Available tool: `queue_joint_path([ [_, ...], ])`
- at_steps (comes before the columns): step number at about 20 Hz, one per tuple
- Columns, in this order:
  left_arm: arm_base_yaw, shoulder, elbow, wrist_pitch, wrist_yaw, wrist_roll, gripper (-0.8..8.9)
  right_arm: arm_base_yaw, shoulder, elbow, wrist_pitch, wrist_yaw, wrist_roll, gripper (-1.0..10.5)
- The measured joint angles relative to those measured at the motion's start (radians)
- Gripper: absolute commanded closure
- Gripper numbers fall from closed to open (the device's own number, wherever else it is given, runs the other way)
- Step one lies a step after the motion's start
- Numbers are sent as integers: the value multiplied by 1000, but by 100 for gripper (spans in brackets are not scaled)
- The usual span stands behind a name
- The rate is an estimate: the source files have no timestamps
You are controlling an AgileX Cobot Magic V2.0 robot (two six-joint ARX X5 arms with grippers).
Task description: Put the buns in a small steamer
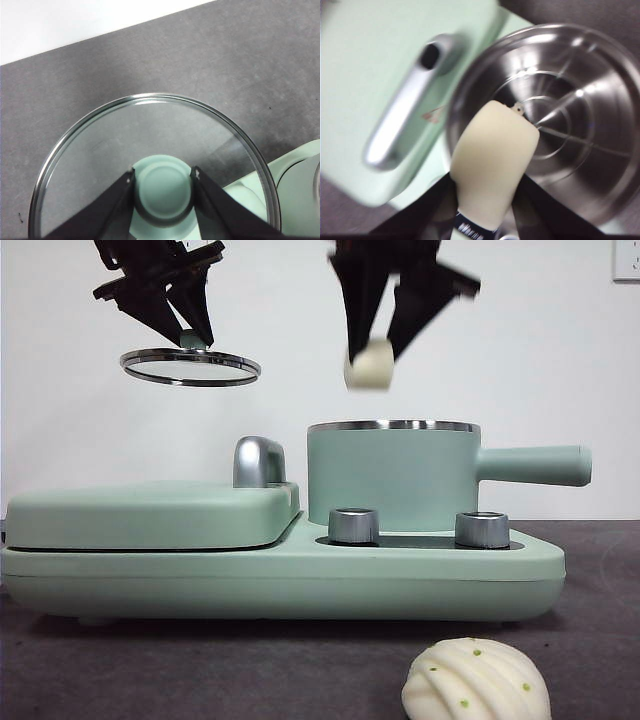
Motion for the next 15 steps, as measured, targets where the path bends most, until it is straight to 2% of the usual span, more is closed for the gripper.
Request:
queue_joint_path([
  [4,0,0,0,0,0,0,669,-37,109,28,3,-9,-31,802],
  [6,0,0,0,0,0,0,669,-47,144,29,5,-43,-41,801],
  [12,0,0,0,0,0,0,669,-51,190,29,22,-79,-51,800],
  [15,0,0,0,0,0,0,669,-56,197,29,24,-79,-51,732],
])
